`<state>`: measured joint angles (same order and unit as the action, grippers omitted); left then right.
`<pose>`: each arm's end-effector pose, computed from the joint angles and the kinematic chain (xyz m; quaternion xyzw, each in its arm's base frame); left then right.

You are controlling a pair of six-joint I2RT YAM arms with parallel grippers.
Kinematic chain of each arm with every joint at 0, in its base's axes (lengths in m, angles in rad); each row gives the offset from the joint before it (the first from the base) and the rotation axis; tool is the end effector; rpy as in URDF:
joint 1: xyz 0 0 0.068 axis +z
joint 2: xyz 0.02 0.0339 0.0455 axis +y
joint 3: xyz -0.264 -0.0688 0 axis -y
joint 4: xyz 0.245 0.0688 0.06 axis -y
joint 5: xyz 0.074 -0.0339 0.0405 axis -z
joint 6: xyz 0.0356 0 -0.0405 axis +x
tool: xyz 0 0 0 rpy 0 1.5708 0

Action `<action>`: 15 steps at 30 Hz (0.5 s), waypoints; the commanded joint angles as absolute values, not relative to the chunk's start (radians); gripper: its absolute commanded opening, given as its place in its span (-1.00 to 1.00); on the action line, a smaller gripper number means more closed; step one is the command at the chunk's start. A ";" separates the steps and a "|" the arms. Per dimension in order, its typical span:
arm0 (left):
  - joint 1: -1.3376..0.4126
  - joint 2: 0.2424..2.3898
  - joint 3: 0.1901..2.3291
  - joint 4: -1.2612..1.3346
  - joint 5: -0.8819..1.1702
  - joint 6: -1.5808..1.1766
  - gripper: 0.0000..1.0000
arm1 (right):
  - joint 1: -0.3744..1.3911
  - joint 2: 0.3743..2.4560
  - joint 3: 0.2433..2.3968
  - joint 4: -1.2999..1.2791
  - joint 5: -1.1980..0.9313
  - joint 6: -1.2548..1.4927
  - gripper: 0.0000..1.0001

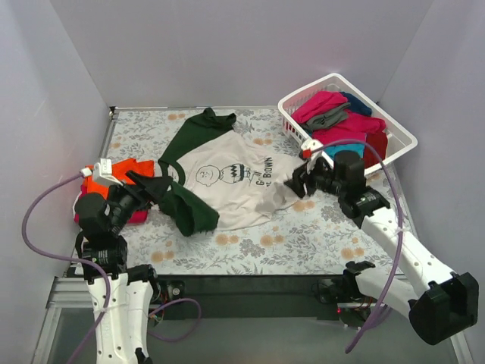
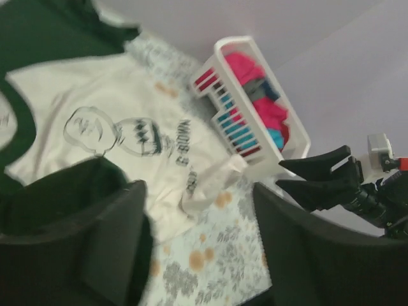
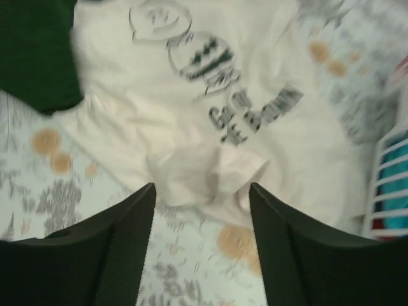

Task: Fold and stack the t-shirts
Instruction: Flatten the tshirt out

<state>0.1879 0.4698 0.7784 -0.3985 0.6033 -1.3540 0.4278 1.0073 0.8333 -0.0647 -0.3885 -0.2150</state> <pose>0.1047 -0.0007 0.3553 -0.3474 0.6452 -0.5377 0.4170 0.2079 0.1096 0.3281 -0.3569 0.6943 0.2153 0.5867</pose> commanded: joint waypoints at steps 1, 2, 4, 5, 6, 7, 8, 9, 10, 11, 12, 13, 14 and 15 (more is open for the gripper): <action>0.189 0.309 0.802 -0.638 0.516 -1.342 0.52 | 0.459 0.864 0.738 -0.087 -0.433 -0.155 0.14; 0.192 0.299 0.855 -0.661 0.511 -1.333 0.68 | 0.475 0.818 0.727 -0.077 -0.423 -0.120 0.22; 0.189 0.310 0.911 -0.690 0.514 -1.322 0.73 | 0.524 0.769 0.695 -0.052 -0.390 -0.043 0.30; 0.189 0.319 0.949 -0.692 0.537 -1.319 0.73 | 0.537 0.732 0.689 -0.045 -0.377 -0.028 0.32; 0.189 0.334 0.960 -0.677 0.549 -1.319 0.73 | 0.548 0.723 0.686 -0.041 -0.352 -0.008 0.36; 0.189 0.359 0.959 -0.664 0.555 -1.321 0.74 | 0.548 0.719 0.684 -0.041 -0.335 -0.008 0.37; 0.189 0.371 0.948 -0.643 0.569 -1.333 0.75 | 0.548 0.732 0.683 -0.044 -0.318 -0.008 0.38; 0.190 0.380 0.899 -0.617 0.575 -1.339 0.74 | 0.548 0.744 0.683 -0.051 -0.263 -0.008 0.38; 0.189 0.399 0.873 -0.560 0.574 -1.348 0.75 | 0.548 0.762 0.681 -0.052 -0.230 0.017 0.37; 0.190 0.409 0.839 -0.530 0.572 -1.365 0.75 | 0.549 0.806 0.683 -0.051 -0.207 0.017 0.37; 0.190 0.420 0.809 -0.493 0.575 -1.370 0.75 | 0.549 0.834 0.686 -0.048 -0.168 0.018 0.36; 0.190 0.448 0.754 -0.436 0.571 -1.374 0.75 | 0.548 0.862 0.690 -0.040 -0.149 0.031 0.36; 0.189 0.465 0.732 -0.410 0.568 -1.377 0.75 | 0.548 0.920 0.699 -0.037 -0.131 0.032 0.35; 0.190 0.480 0.717 -0.367 0.561 -1.378 0.76 | 0.548 0.951 0.703 -0.031 -0.088 0.037 0.33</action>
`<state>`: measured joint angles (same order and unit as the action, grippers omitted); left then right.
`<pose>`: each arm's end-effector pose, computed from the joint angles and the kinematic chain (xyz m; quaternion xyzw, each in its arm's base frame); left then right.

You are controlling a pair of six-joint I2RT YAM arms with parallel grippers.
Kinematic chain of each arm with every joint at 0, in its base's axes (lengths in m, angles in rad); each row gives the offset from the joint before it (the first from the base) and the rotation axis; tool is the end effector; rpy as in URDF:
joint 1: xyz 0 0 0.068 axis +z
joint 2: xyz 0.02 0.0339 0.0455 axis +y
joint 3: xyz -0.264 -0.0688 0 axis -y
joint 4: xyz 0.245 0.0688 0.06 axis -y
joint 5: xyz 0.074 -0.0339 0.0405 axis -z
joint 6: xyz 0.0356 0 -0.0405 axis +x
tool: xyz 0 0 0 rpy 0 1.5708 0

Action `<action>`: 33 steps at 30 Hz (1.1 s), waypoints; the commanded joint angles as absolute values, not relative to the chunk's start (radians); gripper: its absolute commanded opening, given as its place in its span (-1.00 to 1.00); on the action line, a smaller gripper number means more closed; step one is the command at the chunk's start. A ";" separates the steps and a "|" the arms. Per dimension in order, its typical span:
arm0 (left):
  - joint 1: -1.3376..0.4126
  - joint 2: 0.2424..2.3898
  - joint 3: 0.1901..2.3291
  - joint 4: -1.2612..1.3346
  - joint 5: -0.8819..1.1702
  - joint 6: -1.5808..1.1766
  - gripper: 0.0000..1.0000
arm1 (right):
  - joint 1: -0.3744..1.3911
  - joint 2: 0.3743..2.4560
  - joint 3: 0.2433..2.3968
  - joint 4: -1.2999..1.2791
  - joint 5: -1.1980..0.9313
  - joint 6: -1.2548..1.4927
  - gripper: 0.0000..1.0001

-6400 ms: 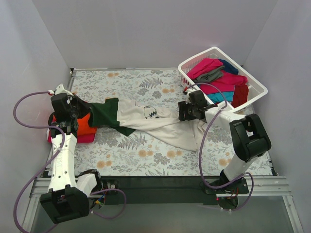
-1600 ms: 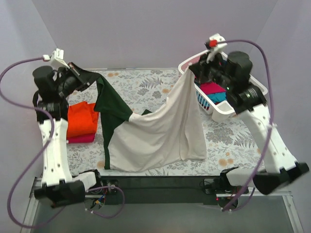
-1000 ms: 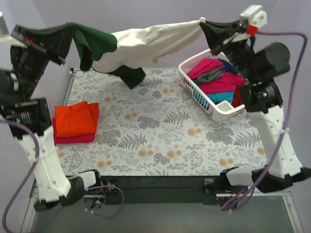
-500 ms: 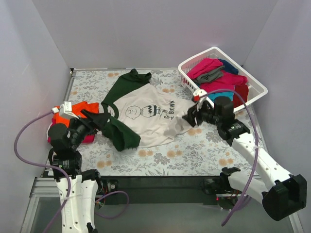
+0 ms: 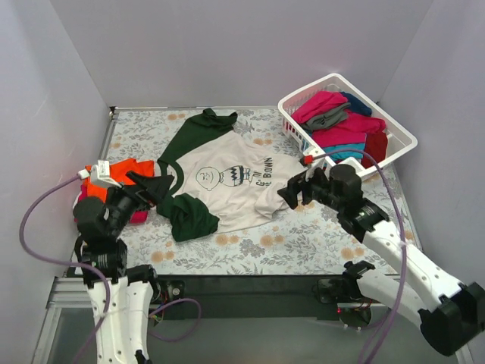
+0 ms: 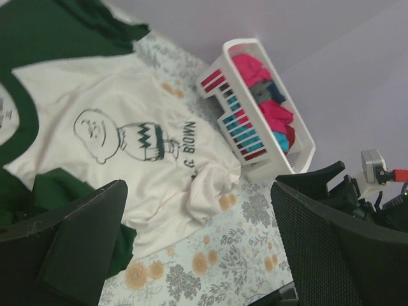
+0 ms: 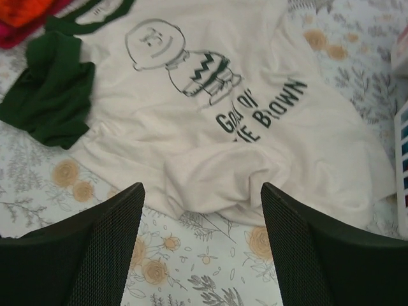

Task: Fold and stack the t-shirts
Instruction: Flatten the tshirt out

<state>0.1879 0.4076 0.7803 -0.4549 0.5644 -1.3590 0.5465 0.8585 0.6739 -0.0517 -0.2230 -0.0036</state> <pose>0.0897 -0.0023 0.3547 -0.3586 0.6373 -0.5303 0.4291 0.1711 0.1133 0.3019 -0.2783 0.7326 0.2491 0.5690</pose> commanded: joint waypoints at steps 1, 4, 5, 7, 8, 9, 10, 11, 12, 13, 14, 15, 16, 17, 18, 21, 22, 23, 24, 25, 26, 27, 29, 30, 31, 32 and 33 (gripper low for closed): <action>0.189 0.511 0.697 -0.350 0.557 -1.376 0.75 | 0.548 0.978 0.707 -0.029 -0.056 0.055 0.33; 0.190 0.551 0.683 -0.304 0.534 -1.370 0.75 | 0.548 1.086 0.722 -0.023 0.053 0.077 0.32; 0.189 0.557 0.681 -0.295 0.526 -1.365 0.75 | 0.548 1.101 0.723 -0.018 0.070 0.086 0.31; 0.189 0.583 0.675 -0.281 0.505 -1.351 0.75 | 0.548 1.127 0.732 -0.017 0.078 0.104 0.30; 0.189 0.591 0.658 -0.281 0.497 -1.344 0.74 | 0.548 1.150 0.733 -0.012 0.071 0.115 0.29; 0.186 0.600 0.649 -0.284 0.488 -1.335 0.74 | 0.548 1.161 0.733 -0.009 0.054 0.133 0.29; 0.183 0.610 0.634 -0.287 0.467 -1.319 0.73 | 0.548 1.170 0.732 -0.009 0.054 0.141 0.29; 0.178 0.618 0.606 -0.287 0.450 -1.310 0.73 | 0.548 1.190 0.727 -0.009 0.061 0.149 0.29; 0.175 0.627 0.592 -0.290 0.437 -1.302 0.74 | 0.548 1.201 0.726 -0.009 0.083 0.158 0.28; 0.172 0.646 0.583 -0.288 0.427 -1.299 0.73 | 0.546 1.213 0.724 0.017 0.090 0.163 0.28; 0.167 0.655 0.580 -0.288 0.437 -1.308 0.73 | 0.545 1.236 0.726 0.017 0.097 0.167 0.28; 0.158 0.664 0.580 -0.267 0.431 -1.318 0.72 | 0.542 1.247 0.726 0.020 0.100 0.172 0.28; 0.146 0.672 0.575 -0.253 0.413 -1.328 0.72 | 0.540 1.258 0.727 0.021 0.100 0.179 0.27; 0.108 0.679 0.577 -0.244 0.358 -1.333 0.72 | 0.540 1.273 0.727 0.026 0.103 0.184 0.27; 0.086 0.710 0.586 -0.232 0.332 -1.335 0.72 | 0.537 1.282 0.726 0.038 0.104 0.187 0.27; -0.033 0.771 0.620 -0.201 0.226 -1.339 0.72 | 0.526 1.308 0.721 0.061 0.097 0.190 0.26; -0.070 0.814 0.627 -0.192 0.189 -1.338 0.72 | 0.522 1.324 0.721 0.081 0.086 0.193 0.25; -0.128 0.837 0.638 -0.184 0.154 -1.338 0.72 | 0.511 1.334 0.722 0.087 0.066 0.193 0.23; -0.150 0.888 0.658 -0.164 0.131 -1.338 0.72 | 0.508 1.344 0.723 0.097 0.054 0.193 0.17; -0.162 0.911 0.667 -0.157 0.130 -1.338 0.72 | 0.506 1.365 0.723 0.110 0.045 0.193 0.13; -0.179 0.934 0.679 -0.147 0.130 -1.338 0.72 | 0.500 1.376 0.724 0.117 0.035 0.192 0.08; -0.189 0.969 0.687 -0.129 0.129 -1.336 0.72 | 0.497 1.385 0.724 0.126 0.008 0.186 -0.02; -0.207 0.995 0.703 -0.112 0.127 -1.335 0.72 | 0.492 1.419 0.732 0.133 0.008 0.181 -0.13; -0.212 1.005 0.709 -0.100 0.127 -1.333 0.72 | 0.486 1.430 0.738 0.132 -0.033 0.178 -0.25; -0.218 1.023 0.713 -0.094 0.124 -1.330 0.72 | 0.485 1.440 0.741 0.135 -0.044 0.173 -0.29; -0.227 1.031 0.719 -0.092 0.124 -1.325 0.72 | 0.480 1.459 0.744 0.140 -0.055 0.170 -0.32; -0.230 1.040 0.724 -0.087 0.124 -1.322 0.72 | 0.480 1.463 0.747 0.144 -0.078 0.166 -0.42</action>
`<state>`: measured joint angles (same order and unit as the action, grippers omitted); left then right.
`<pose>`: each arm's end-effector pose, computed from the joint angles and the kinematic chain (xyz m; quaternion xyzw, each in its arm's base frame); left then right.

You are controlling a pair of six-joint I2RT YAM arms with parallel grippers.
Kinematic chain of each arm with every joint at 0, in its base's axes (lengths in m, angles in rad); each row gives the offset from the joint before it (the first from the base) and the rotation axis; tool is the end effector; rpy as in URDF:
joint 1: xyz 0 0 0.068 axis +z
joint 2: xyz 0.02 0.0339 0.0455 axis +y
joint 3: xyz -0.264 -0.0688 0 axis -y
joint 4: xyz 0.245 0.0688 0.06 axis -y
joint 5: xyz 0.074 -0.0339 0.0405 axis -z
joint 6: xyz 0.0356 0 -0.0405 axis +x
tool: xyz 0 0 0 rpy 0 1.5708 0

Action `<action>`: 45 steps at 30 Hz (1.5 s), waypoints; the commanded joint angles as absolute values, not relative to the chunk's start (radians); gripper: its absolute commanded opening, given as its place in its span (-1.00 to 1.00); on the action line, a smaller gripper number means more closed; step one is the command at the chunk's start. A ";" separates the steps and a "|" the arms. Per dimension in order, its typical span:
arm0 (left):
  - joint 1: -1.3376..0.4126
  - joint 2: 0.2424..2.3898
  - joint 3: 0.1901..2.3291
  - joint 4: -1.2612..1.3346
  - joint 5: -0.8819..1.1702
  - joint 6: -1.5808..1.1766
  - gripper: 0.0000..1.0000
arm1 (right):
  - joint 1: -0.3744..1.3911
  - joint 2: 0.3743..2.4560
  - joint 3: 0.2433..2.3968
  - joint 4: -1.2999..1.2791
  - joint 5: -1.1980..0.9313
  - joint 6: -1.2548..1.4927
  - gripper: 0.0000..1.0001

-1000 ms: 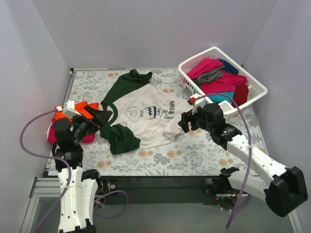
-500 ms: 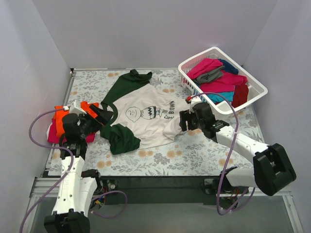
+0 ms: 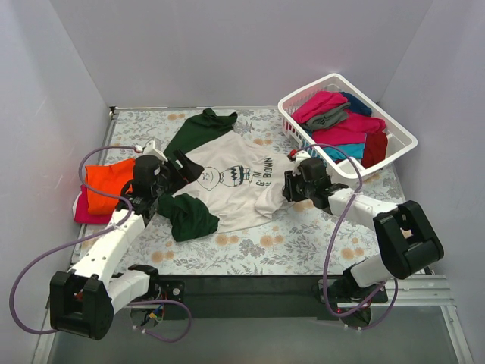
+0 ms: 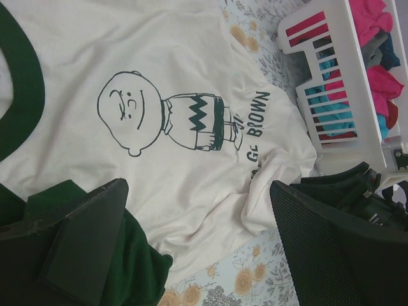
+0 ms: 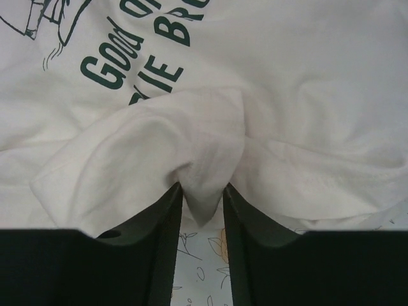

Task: Fold and stack the t-shirts
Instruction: Flatten the tshirt out

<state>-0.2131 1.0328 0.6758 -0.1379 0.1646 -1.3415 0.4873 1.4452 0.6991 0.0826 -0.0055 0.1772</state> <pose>0.2248 -0.0546 0.2590 -0.4221 0.7457 -0.4085 0.3145 0.2596 0.1378 0.1857 -0.1400 0.8879 0.1453 0.4135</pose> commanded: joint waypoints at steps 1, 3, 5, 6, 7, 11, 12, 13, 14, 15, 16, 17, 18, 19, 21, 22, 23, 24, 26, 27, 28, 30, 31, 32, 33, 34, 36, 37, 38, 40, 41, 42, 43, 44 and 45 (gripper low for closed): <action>-0.233 1.054 0.726 -0.086 0.126 -1.319 0.72 | 0.479 1.466 0.746 0.150 -0.093 0.164 -0.48; -0.238 1.060 0.727 -0.084 0.127 -1.312 0.72 | 0.477 1.457 0.744 0.156 -0.139 0.163 -0.77; -0.238 1.057 0.723 -0.083 0.123 -1.302 0.72 | 0.477 1.418 0.729 0.155 -0.164 0.161 -0.95; -0.236 1.055 0.719 -0.083 0.121 -1.301 0.72 | 0.477 1.398 0.718 0.150 -0.166 0.161 -0.97; -0.236 1.046 0.716 -0.084 0.118 -1.299 0.72 | 0.479 1.350 0.700 0.121 -0.167 0.161 -0.97; -0.238 1.028 0.706 -0.080 0.124 -1.289 0.72 | 0.498 1.220 0.646 -0.032 -0.169 0.175 -0.97; -0.236 1.020 0.700 -0.078 0.124 -1.287 0.72 | 0.505 1.191 0.635 -0.075 -0.160 0.181 -0.97; -0.238 1.017 0.696 -0.077 0.126 -1.285 0.72 | 0.511 1.125 0.623 -0.145 -0.149 0.196 -0.97; -0.238 1.014 0.692 -0.077 0.126 -1.285 0.73 | 0.529 1.089 0.602 -0.182 -0.123 0.208 -0.97; -0.236 1.009 0.687 -0.069 0.130 -1.285 0.73 | 0.540 1.053 0.589 -0.213 -0.115 0.222 -0.97; -0.236 1.009 0.678 -0.064 0.130 -1.284 0.73 | 0.549 0.984 0.583 -0.245 -0.114 0.235 -0.97; -0.236 1.006 0.677 -0.063 0.132 -1.284 0.73 | 0.580 0.953 0.581 -0.318 -0.110 0.274 -0.97; -0.238 1.009 0.675 -0.058 0.130 -1.282 0.74 | 0.600 0.921 0.586 -0.349 -0.101 0.293 -0.97; -0.236 1.009 0.673 -0.055 0.130 -1.281 0.73 | 0.626 0.861 0.589 -0.383 -0.089 0.319 -0.97; -0.238 1.019 0.676 -0.052 0.132 -1.278 0.73 | 0.705 0.813 0.607 -0.480 -0.029 0.388 -0.97; -0.236 1.023 0.675 -0.051 0.138 -1.276 0.74 | 0.727 0.783 0.615 -0.512 -0.009 0.408 -0.97; -0.236 1.028 0.678 -0.046 0.141 -1.275 0.74 | 0.757 0.773 0.620 -0.578 0.030 0.425 -0.97; -0.236 1.037 0.677 -0.038 0.143 -1.273 0.74 | 0.770 0.769 0.626 -0.607 0.035 0.452 -0.97; -0.238 1.051 0.680 -0.032 0.147 -1.269 0.74 | 0.796 0.761 0.627 -0.662 0.046 0.477 -0.97; -0.236 1.069 0.681 -0.029 0.150 -1.266 0.74 | 0.805 0.759 0.627 -0.705 0.049 0.497 -0.97; -0.238 1.080 0.686 -0.029 0.152 -1.261 0.74 | 0.813 0.756 0.620 -0.728 0.051 0.508 -0.97; -0.236 1.112 0.696 -0.028 0.158 -1.253 0.75 | 0.836 0.759 0.618 -0.776 0.052 0.520 -0.97; -0.236 1.121 0.699 -0.029 0.158 -1.252 0.75 | 0.842 0.770 0.621 -0.838 0.054 0.531 -0.97; -0.236 1.132 0.701 -0.026 0.155 -1.247 0.75 | 0.857 0.776 0.627 -0.868 0.064 0.537 -0.97; -0.236 1.150 0.707 -0.023 0.150 -1.244 0.75 | 0.868 0.781 0.633 -0.902 0.072 0.546 -0.97; -0.236 1.160 0.710 -0.023 0.146 -1.243 0.75 | 0.879 0.784 0.643 -0.938 0.078 0.555 -0.97; -0.236 1.192 0.729 -0.023 0.135 -1.238 0.75 | 0.900 0.784 0.673 -0.963 0.074 0.555 -0.83; -0.236 1.203 0.738 -0.023 0.135 -1.238 0.75 | 0.903 0.793 0.683 -0.974 0.074 0.554 -0.72; -0.238 1.216 0.747 -0.023 0.135 -1.238 0.75 | 0.911 0.799 0.699 -0.976 0.069 0.539 -0.51; -0.241 1.249 0.770 -0.025 0.144 -1.236 0.75 | 0.914 0.816 0.718 -0.974 0.081 0.525 -0.29; -0.244 1.259 0.776 -0.025 0.143 -1.235 0.75 | 0.916 0.819 0.730 -0.965 0.115 0.514 -0.07; -0.250 1.279 0.784 -0.025 0.138 -1.232 0.75 | 0.916 0.824 0.756 -0.959 0.138 0.508 0.02; -0.259 1.288 0.793 -0.023 0.126 -1.230 0.75 | 0.916 0.830 0.774 -0.948 0.170 0.505 0.07; -0.264 1.298 0.799 -0.023 0.121 -1.232 0.75 | 0.916 0.831 0.790 -0.913 0.242 0.502 0.16; -0.270 1.319 0.804 -0.021 0.120 -1.235 0.75 | 0.916 0.831 0.814 -0.881 0.274 0.485 0.20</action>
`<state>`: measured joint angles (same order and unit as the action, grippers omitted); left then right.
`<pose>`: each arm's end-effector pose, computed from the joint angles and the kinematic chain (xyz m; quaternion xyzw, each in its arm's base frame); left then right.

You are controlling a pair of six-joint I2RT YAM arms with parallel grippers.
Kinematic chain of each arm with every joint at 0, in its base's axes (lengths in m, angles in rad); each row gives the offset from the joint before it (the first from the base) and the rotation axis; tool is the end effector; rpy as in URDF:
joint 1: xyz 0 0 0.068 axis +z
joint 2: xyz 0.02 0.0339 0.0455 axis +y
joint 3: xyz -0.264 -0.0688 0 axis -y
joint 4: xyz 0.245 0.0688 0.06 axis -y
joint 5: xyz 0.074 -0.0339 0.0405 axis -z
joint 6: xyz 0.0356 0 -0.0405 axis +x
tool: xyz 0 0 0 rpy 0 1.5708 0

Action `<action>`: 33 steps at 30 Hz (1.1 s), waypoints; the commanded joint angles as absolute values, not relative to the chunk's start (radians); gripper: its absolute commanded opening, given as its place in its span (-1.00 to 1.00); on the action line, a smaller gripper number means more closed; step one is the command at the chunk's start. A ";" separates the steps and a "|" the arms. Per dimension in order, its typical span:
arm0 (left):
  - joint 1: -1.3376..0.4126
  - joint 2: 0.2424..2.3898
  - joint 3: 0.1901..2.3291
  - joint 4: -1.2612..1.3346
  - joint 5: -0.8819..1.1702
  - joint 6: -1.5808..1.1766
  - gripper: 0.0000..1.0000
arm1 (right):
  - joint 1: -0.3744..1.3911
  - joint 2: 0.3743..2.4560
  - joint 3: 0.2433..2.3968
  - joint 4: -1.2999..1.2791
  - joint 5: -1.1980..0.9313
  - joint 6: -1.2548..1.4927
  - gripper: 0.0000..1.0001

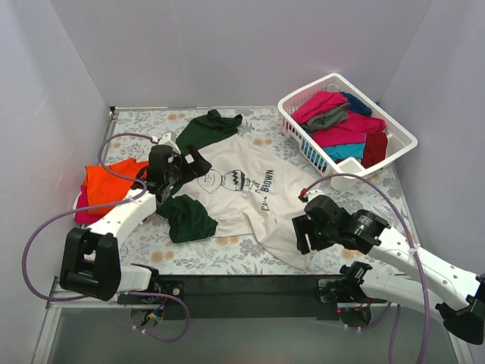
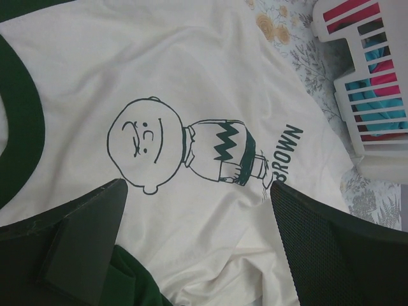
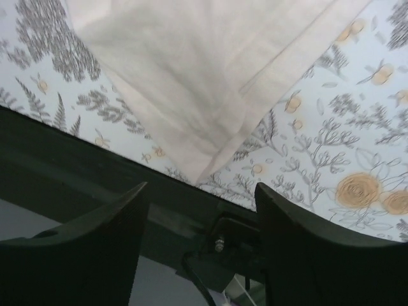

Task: Fold and stack the t-shirts
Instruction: Flatten the tshirt out

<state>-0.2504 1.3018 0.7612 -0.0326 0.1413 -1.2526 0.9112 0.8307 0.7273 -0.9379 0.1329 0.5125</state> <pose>0.2725 -0.0749 0.2341 -0.3912 0.7845 -0.3711 0.3063 0.0938 0.1133 0.2485 -0.1737 0.9474 0.1220 0.2395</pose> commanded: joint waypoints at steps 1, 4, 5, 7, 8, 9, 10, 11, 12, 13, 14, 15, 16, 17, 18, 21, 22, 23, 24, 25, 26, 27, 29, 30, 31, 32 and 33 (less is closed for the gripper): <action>-0.276 1.330 0.811 -0.017 0.115 -1.236 0.75 | 0.916 0.831 0.818 -0.844 0.310 0.473 0.25; -0.323 1.385 0.853 -0.015 0.103 -1.235 0.75 | 0.907 0.860 0.802 -0.654 0.426 0.425 0.38; -0.328 1.417 0.871 -0.015 0.109 -1.232 0.75 | 0.884 0.876 0.792 -0.611 0.455 0.413 0.40; -0.333 1.456 0.890 -0.011 0.129 -1.233 0.75 | 0.841 0.935 0.766 -0.496 0.463 0.379 0.40; -0.333 1.489 0.897 -0.009 0.147 -1.235 0.75 | 0.784 0.954 0.758 -0.461 0.437 0.365 0.40; -0.333 1.506 0.905 -0.006 0.156 -1.236 0.75 | 0.750 0.991 0.750 -0.419 0.411 0.350 0.39; -0.333 1.520 0.905 -0.006 0.167 -1.238 0.75 | 0.717 1.006 0.743 -0.344 0.385 0.330 0.38; -0.334 1.546 0.905 0.021 0.178 -1.241 0.75 | 0.659 1.020 0.724 -0.297 0.336 0.319 0.37; -0.334 1.557 0.904 0.035 0.181 -1.244 0.75 | 0.635 1.035 0.716 -0.258 0.316 0.310 0.36; -0.336 1.569 0.902 0.040 0.183 -1.246 0.75 | 0.614 1.075 0.713 -0.191 0.302 0.299 0.36; -0.336 1.587 0.900 0.044 0.184 -1.246 0.75 | 0.586 1.101 0.722 -0.170 0.279 0.282 0.36; -0.336 1.598 0.900 0.049 0.184 -1.244 0.75 | 0.575 1.130 0.732 -0.155 0.270 0.275 0.36; -0.337 1.608 0.900 0.051 0.183 -1.243 0.75 | 0.569 1.194 0.742 -0.140 0.264 0.269 0.35; -0.336 1.624 0.900 0.051 0.181 -1.243 0.75 | 0.562 1.230 0.756 -0.118 0.258 0.261 0.34; -0.336 1.632 0.899 0.054 0.183 -1.243 0.75 | 0.557 1.265 0.779 -0.103 0.244 0.256 0.33; -0.336 1.663 0.891 0.061 0.190 -1.243 0.76 | 0.548 1.397 0.831 -0.066 0.232 0.250 0.31; -0.334 1.667 0.888 0.061 0.195 -1.243 0.76 | 0.546 1.451 0.841 -0.057 0.233 0.249 0.31; -0.331 1.675 0.879 0.063 0.195 -1.241 0.77 | 0.542 1.475 0.853 -0.048 0.229 0.249 0.31; -0.328 1.686 0.874 0.064 0.198 -1.241 0.77 | 0.538 1.500 0.879 -0.037 0.224 0.249 0.31; -0.316 1.687 0.865 0.064 0.199 -1.241 0.78 | 0.537 1.549 0.890 -0.032 0.219 0.247 0.30; -0.307 1.686 0.842 0.067 0.199 -1.243 0.78 | 0.537 1.574 0.905 -0.026 0.210 0.245 0.30; -0.296 1.683 0.824 0.080 0.201 -1.243 0.78 | 0.537 1.621 0.916 -0.018 0.206 0.244 0.29; -0.250 1.664 0.775 0.097 0.218 -1.246 0.79 | 0.535 1.669 0.959 -0.017 0.190 0.238 0.29; -0.233 1.657 0.761 0.101 0.222 -1.246 0.79 | 0.537 1.689 0.974 -0.015 0.186 0.236 0.29; -0.216 1.649 0.749 0.104 0.230 -1.246 0.79 | 0.535 1.738 0.991 -0.014 0.183 0.233 0.29; -0.187 1.638 0.735 0.104 0.233 -1.243 0.79 | 0.534 1.759 1.023 -0.017 0.178 0.230 0.29; -0.175 1.635 0.718 0.107 0.233 -1.238 0.79 | 0.531 1.782 1.041 -0.017 0.170 0.229 0.29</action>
